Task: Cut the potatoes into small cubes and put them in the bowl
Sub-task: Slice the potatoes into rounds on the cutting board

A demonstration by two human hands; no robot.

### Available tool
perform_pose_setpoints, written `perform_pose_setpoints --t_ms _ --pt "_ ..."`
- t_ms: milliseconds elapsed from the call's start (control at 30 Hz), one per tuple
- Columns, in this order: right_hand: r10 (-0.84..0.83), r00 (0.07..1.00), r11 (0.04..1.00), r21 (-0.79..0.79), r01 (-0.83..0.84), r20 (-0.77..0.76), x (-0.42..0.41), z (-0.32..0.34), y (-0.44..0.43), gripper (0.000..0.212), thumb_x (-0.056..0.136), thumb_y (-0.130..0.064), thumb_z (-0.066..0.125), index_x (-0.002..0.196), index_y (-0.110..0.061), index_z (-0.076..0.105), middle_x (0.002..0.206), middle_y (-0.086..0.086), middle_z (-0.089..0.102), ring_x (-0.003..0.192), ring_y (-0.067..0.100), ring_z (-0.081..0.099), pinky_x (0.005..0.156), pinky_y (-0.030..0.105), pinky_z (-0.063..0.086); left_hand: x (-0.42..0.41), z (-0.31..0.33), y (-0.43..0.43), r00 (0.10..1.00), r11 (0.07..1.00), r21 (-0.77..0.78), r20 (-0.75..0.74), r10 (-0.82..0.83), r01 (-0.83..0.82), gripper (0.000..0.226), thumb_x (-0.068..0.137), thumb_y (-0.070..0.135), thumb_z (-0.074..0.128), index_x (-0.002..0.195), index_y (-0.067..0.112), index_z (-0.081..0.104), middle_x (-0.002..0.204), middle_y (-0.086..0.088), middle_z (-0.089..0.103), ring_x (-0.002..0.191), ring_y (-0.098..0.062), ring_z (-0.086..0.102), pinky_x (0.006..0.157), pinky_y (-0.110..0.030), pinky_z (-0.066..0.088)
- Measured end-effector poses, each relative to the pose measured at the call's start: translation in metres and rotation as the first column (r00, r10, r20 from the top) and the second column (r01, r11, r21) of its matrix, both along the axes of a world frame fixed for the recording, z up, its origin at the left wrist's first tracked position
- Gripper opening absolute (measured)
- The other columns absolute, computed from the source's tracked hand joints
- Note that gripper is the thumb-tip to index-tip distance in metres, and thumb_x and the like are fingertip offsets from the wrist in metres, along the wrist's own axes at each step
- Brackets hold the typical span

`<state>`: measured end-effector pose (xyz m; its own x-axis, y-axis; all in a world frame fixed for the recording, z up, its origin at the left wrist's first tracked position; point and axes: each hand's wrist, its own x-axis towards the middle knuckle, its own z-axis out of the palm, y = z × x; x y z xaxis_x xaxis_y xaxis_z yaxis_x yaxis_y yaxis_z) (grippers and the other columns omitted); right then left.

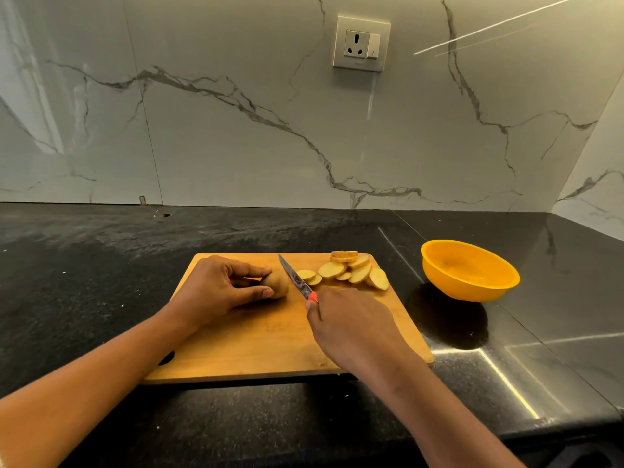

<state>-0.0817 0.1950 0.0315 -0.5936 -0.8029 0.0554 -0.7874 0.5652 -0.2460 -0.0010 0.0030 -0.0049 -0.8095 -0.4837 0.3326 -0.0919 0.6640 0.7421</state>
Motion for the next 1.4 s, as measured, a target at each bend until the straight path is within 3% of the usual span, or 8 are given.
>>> perform_pose_setpoints --t_ms 167,500,700,800,967,1133,1300,1400 --pt "0.020 1.000 0.999 0.038 -0.019 -0.012 0.002 -0.001 -0.006 0.030 0.102 -0.035 0.036 0.111 -0.018 0.059 0.095 0.000 0.060 0.086 0.016 0.055 0.064 0.029 0.039 0.000 -0.001 -0.001 1.000 1.000 -0.028 0.003 0.007 -0.007 0.037 0.066 0.026 0.079 0.102 0.026 0.069 0.088 0.020 0.066 0.088 0.015 0.057 0.070 0.001 0.042" --pt "0.116 0.986 0.990 0.096 -0.105 -0.120 0.000 0.012 -0.017 0.028 0.101 -0.024 0.037 0.115 -0.012 0.058 0.096 0.004 0.060 0.077 0.017 0.049 0.063 0.031 0.039 0.002 0.002 0.003 1.000 0.997 -0.079 -0.004 0.004 -0.005 0.032 0.068 0.023 0.080 0.093 0.036 0.066 0.066 0.041 0.058 0.084 0.017 0.059 0.070 0.000 0.042" --pt "0.130 0.988 0.971 0.212 -0.109 -0.086 -0.001 0.016 -0.035 0.028 0.099 -0.020 0.041 0.120 -0.010 0.057 0.116 0.008 0.060 0.092 0.021 0.053 0.074 0.034 0.043 0.001 0.000 0.004 1.000 0.991 -0.132 -0.021 0.002 -0.005 0.036 0.070 0.022 0.079 0.105 0.019 0.070 0.097 0.027 0.059 0.088 0.017 0.058 0.074 0.000 0.043" --pt "0.129 0.986 0.965 0.242 -0.100 -0.105 0.004 0.002 -0.037 0.028 0.098 -0.018 0.039 0.116 -0.009 0.059 0.118 0.011 0.061 0.103 0.027 0.057 0.073 0.035 0.041 0.000 -0.001 0.004 0.999 0.986 -0.166 -0.032 0.010 -0.015 0.038 0.069 0.024 0.079 0.106 0.019 0.070 0.095 0.028 0.058 0.091 0.015 0.058 0.075 0.000 0.043" --pt "0.080 0.996 0.972 0.226 -0.072 -0.027 0.008 -0.002 -0.014 0.026 0.099 -0.019 0.039 0.115 -0.012 0.058 0.117 0.008 0.060 0.104 0.025 0.057 0.077 0.034 0.042 -0.001 -0.002 0.001 0.999 0.990 -0.137 -0.032 0.017 -0.021 0.036 0.070 0.022 0.079 0.105 0.017 0.070 0.084 0.024 0.062 0.085 0.018 0.058 0.070 0.000 0.043" --pt "0.112 0.991 0.951 0.296 -0.087 -0.070 0.017 -0.004 0.006 0.025 0.099 -0.020 0.042 0.119 -0.012 0.054 0.115 0.007 0.058 0.101 0.025 0.055 0.073 0.033 0.039 -0.001 -0.001 -0.001 1.000 0.998 -0.051 -0.024 0.020 -0.021 0.033 0.071 0.021 0.079 0.102 0.022 0.070 0.084 0.022 0.064 0.083 0.017 0.058 0.068 0.000 0.043" --pt "0.036 0.999 0.970 0.240 -0.031 -0.017 0.006 -0.005 0.006 0.028 0.100 -0.027 0.037 0.117 -0.015 0.056 0.109 0.005 0.059 0.097 0.022 0.055 0.075 0.034 0.042 0.001 0.000 0.000 1.000 0.999 0.038 -0.009 -0.015 0.015 0.033 0.068 0.017 0.080 0.094 0.032 0.066 0.073 0.035 0.064 0.083 0.013 0.062 0.066 -0.002 0.045" --pt "-0.053 0.998 0.987 0.154 0.055 -0.015 -0.009 -0.004 -0.002 0.028 0.101 -0.029 0.037 0.112 -0.016 0.059 0.097 0.003 0.059 0.088 0.019 0.055 0.071 0.031 0.042 0.001 0.001 0.000 1.000 0.998 0.060 -0.012 -0.015 0.016 0.034 0.067 0.019 0.080 0.097 0.029 0.068 0.077 0.026 0.068 0.084 0.011 0.063 0.067 -0.003 0.046"
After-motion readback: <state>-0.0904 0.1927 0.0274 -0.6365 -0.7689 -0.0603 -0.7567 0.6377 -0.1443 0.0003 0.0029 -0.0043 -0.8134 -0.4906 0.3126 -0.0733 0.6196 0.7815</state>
